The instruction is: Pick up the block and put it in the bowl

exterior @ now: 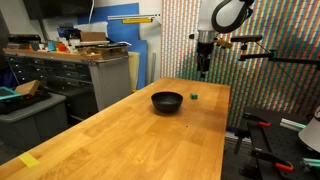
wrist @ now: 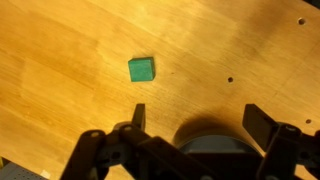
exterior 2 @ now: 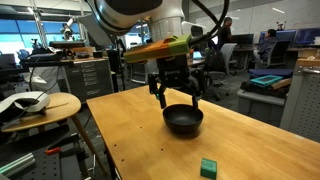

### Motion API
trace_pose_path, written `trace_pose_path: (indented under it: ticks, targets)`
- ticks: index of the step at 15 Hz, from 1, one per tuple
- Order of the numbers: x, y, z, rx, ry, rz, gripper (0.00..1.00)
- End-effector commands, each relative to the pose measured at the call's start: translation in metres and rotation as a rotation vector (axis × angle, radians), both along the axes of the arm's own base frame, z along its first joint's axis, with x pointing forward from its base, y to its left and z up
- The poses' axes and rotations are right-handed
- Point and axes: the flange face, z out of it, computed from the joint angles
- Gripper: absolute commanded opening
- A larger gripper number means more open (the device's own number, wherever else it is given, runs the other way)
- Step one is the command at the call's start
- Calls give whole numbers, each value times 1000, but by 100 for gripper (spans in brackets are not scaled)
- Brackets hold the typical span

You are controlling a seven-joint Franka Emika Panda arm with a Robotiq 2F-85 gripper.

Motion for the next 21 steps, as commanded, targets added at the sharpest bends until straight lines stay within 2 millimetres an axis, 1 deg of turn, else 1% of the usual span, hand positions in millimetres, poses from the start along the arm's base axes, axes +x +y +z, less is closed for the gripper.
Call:
trace_pose_path:
  ticks: [1,5,10,14,17,21]
  targets:
    - [16,-17,-15,7,-33,18,100]
    - [27,-36,-37,0,-50,33,100]
    - [33,-63,-66,-6,-14,48,100]
    - [32,-70,-84,15,16,53,100]
    - [34,-72,-94,39,9,50,100]
    - [38,-81,-105,50,4,50,100]
